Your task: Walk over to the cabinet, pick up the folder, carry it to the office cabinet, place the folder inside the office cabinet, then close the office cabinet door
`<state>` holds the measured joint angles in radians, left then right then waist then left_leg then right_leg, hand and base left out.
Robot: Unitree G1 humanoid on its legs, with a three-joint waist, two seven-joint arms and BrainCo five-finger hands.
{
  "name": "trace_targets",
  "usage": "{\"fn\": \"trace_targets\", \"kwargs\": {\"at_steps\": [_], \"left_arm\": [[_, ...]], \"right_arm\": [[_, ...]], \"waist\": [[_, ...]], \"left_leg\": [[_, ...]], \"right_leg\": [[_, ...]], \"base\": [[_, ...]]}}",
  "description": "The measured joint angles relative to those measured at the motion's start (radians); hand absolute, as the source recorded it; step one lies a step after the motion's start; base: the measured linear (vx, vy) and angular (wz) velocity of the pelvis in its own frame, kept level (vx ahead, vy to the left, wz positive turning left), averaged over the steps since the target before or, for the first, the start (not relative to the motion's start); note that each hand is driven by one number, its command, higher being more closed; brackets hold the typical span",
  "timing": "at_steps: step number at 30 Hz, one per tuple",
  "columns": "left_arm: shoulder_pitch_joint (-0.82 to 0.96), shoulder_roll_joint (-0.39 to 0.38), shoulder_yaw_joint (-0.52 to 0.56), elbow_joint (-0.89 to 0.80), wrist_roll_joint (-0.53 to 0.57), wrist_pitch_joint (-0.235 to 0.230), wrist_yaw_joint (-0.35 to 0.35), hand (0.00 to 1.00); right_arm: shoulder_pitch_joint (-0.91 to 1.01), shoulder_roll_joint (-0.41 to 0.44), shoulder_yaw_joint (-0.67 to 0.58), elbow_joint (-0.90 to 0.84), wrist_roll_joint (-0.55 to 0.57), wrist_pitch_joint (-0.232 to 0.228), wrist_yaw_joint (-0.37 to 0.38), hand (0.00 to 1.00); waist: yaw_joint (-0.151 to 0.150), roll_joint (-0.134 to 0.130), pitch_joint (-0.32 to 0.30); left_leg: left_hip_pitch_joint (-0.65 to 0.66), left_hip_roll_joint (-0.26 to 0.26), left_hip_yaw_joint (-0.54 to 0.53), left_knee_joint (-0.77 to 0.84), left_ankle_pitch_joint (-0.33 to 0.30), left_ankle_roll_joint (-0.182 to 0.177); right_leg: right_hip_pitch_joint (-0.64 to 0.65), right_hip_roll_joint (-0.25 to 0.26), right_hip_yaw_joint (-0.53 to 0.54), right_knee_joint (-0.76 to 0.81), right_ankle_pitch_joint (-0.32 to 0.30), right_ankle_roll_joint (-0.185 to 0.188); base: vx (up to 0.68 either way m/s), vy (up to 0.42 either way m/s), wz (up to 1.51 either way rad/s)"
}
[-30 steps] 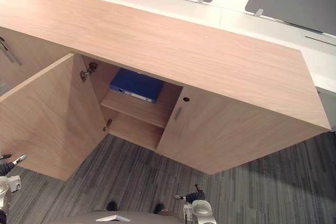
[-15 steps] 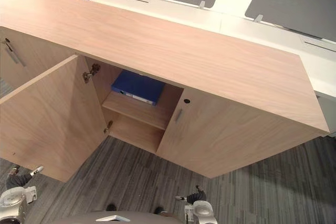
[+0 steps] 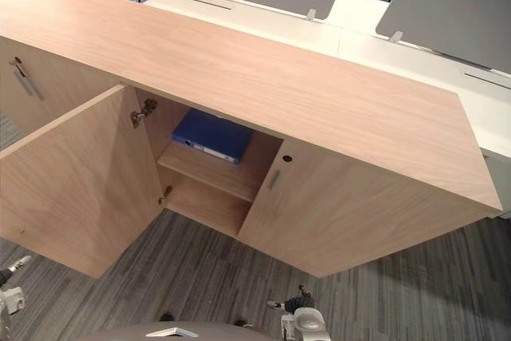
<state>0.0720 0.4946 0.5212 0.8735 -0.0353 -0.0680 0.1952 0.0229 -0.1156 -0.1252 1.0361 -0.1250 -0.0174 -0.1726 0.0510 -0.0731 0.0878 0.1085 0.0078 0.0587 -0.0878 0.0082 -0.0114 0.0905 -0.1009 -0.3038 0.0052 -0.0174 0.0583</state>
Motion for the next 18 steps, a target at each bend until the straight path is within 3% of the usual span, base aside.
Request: {"fn": "trace_targets", "kwargs": {"at_steps": [13,18], "left_arm": [[-0.01,0.065,0.025,-0.076,-0.001,-0.001,0.002,0.0],[-0.024,0.064,-0.039,-0.158,-0.003,-0.008,-0.003,0.0]], "right_arm": [[0.013,-0.007,0.003,-0.003,0.0,0.0,0.018,0.0],[0.02,-0.012,0.003,-0.004,0.0,0.0,0.02,0.0]], "waist": [[0.007,0.013,-0.003],[0.006,0.021,-0.002]], "left_leg": [[0.014,0.002,-0.002,0.0,-0.001,-0.001],[0.013,0.003,-0.002,0.0,-0.004,-0.002]], "right_leg": [[0.014,0.002,0.003,0.003,-0.009,-0.013],[0.013,0.003,0.006,0.001,-0.014,-0.012]], "base": [[-0.03,-0.011,0.0],[-0.01,-0.003,0.0]]}}
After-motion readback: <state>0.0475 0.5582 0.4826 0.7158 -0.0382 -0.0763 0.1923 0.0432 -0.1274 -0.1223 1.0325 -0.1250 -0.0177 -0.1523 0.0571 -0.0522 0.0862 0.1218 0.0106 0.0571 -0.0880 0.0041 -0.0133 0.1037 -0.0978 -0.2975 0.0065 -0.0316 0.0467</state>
